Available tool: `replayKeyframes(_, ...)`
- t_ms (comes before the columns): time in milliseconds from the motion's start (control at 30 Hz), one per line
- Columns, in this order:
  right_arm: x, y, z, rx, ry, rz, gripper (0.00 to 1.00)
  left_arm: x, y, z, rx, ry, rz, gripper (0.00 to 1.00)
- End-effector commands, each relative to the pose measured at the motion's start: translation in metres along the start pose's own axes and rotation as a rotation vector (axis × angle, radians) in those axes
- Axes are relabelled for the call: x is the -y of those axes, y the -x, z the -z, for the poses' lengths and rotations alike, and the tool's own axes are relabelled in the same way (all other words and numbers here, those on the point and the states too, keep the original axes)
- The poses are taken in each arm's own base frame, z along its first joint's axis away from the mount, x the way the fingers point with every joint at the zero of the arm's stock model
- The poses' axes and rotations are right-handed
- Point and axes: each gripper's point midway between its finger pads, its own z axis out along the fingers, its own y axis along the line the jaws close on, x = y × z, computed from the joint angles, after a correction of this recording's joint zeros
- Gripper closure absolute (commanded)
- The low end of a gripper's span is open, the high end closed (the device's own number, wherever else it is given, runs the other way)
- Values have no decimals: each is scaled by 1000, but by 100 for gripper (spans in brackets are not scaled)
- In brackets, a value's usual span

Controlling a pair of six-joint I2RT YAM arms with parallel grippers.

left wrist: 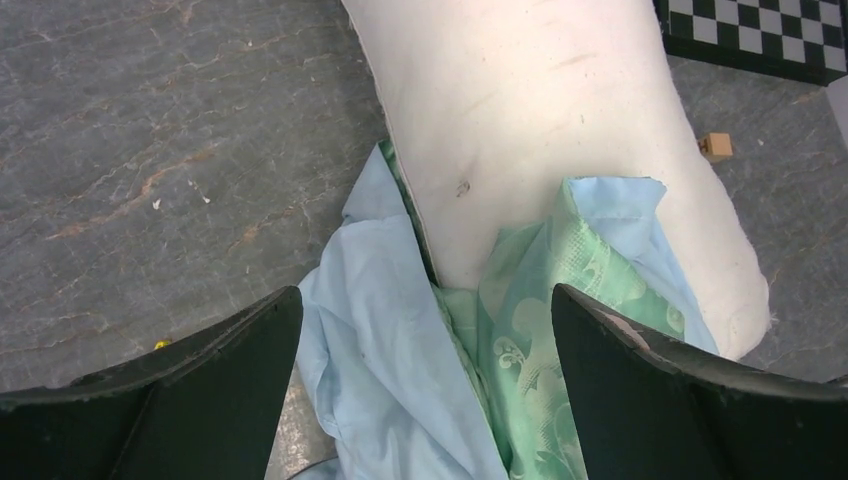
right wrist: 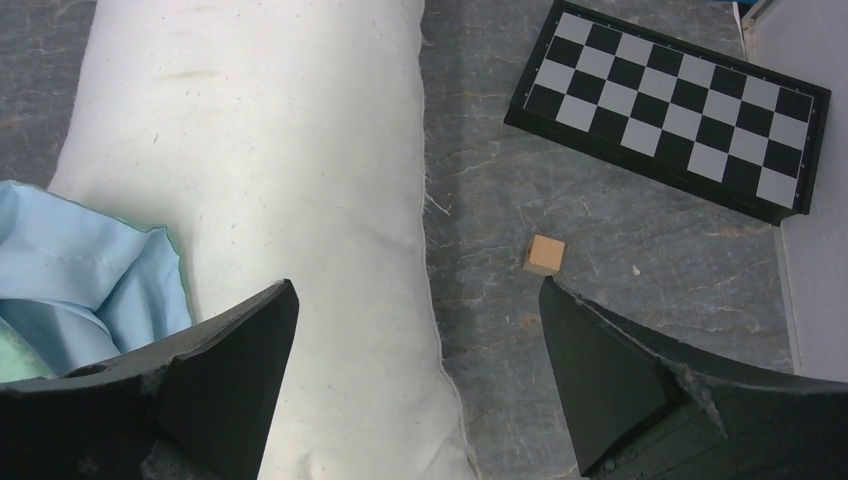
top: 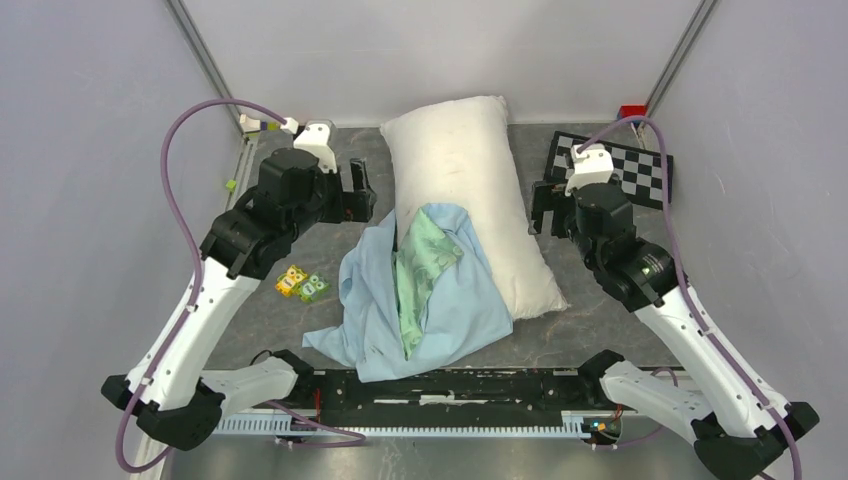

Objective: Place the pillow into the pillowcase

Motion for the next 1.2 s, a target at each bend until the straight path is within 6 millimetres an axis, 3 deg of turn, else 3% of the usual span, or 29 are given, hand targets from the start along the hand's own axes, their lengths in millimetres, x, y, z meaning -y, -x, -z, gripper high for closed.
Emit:
replayKeyframes(0,0,-8,-6,-15,-5,21,3,2,-2,-5,14,-8,35,0)
replayKeyframes(133,-15,-22,-10,-55,70,26,2,10,-24,-23,-43,-45,61,0)
replayKeyframes(233,-18,-23,-11,-49,90,19,3,16,-29,-42,-56,-61,76,0)
replayKeyframes(533,-24,-45,-24,-104,92,10,3,46,-16,-107,-94,-103,109,0)
replayKeyframes(867,-36,-85,-22,-183,165,-17,3,70,-8,-202,-122,-103,84,0)
replayKeyframes(1100,-37,-141,-43,-277,147,8,3,70,-44,-261,-211,-68,66,0)
replayKeyframes(1167,-38,-156,-52,-309,138,13,2,69,-61,-277,-240,-63,65,7)
